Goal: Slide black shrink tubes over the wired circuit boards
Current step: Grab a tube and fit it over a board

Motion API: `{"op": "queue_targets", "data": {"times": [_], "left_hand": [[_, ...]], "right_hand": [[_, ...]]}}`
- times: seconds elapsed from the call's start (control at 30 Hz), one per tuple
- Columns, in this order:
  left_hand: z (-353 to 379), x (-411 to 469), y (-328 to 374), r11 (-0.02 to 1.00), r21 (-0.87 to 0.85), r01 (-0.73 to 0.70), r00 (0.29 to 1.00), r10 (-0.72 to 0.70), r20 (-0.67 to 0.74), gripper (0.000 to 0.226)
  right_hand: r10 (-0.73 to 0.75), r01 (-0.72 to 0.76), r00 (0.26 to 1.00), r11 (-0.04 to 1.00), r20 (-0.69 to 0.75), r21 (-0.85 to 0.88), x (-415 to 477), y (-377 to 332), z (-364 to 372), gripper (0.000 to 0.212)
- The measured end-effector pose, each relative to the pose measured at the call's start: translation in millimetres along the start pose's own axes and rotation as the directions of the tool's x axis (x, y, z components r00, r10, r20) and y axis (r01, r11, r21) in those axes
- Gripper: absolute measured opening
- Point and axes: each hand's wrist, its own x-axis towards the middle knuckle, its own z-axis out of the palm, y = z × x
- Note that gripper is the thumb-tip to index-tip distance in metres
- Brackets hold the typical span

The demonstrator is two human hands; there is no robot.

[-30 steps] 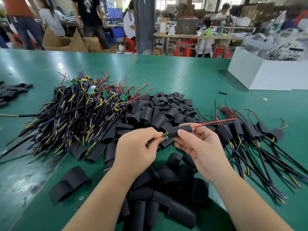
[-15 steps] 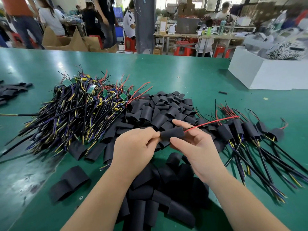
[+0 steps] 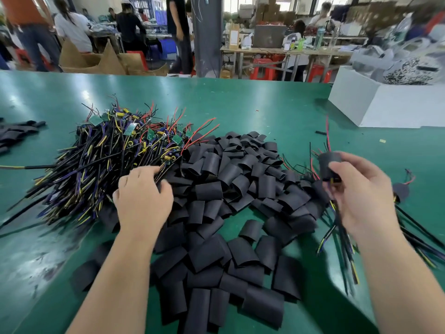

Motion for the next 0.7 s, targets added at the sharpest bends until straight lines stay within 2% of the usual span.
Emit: {"op": "queue_targets", "data": {"times": [0.03, 0.1, 0.13, 0.17, 0.23, 0.33, 0.53, 0.6, 0.7], "left_hand": [[3, 1, -3, 0.995, 0.092, 0.030, 0.997, -0.037, 0.072, 0.034], [7, 1, -6, 0.975, 0.222, 0.010, 0.985, -0.047, 0.164, 0.035], [9, 3, -7, 0.970, 0.242, 0.005, 0.983, -0.049, 0.178, 0.034], [10, 4, -9, 0.969, 0.246, 0.006, 0.984, -0.050, 0.173, 0.034], [12, 7, -11, 0.975, 0.219, 0.032, 0.985, -0.068, 0.159, 0.037], [16, 11, -13, 0.978, 0.191, 0.087, 0.982, -0.117, 0.152, 0.042], [17, 17, -15, 0.962, 0.237, 0.134, 0.988, -0.149, 0.044, 0.018], [16, 15, -15, 0.978, 0.164, 0.128, 0.992, -0.124, -0.039, 0.018], [11, 12, -12, 0.992, -0.043, 0.115, 0.979, -0.120, -0.165, 0.021]], "right_hand": [[-0.126, 0.108, 0.990, 0.963, -0.059, -0.246, 3, -1, -6, 0.018], [-0.313, 0.223, 0.950, 0.701, -0.012, -0.677, 4, 2, -13, 0.028], [-0.341, 0.231, 0.940, 0.584, 0.023, -0.779, 4, 5, -15, 0.035], [-0.327, 0.214, 0.944, 0.527, 0.036, -0.822, 3, 7, -14, 0.040], [-0.282, 0.192, 0.958, 0.522, 0.045, -0.831, -1, 10, -7, 0.043], [-0.262, 0.260, 0.954, 0.495, 0.142, -0.829, -9, 16, 4, 0.038], [-0.277, 0.364, 0.927, 0.502, 0.253, -0.785, -22, 26, 17, 0.025], [-0.278, 0.383, 0.921, 0.523, 0.272, -0.762, -23, 29, 18, 0.021], [-0.274, 0.400, 0.916, 0.563, 0.293, -0.724, -25, 29, 21, 0.017]]}}
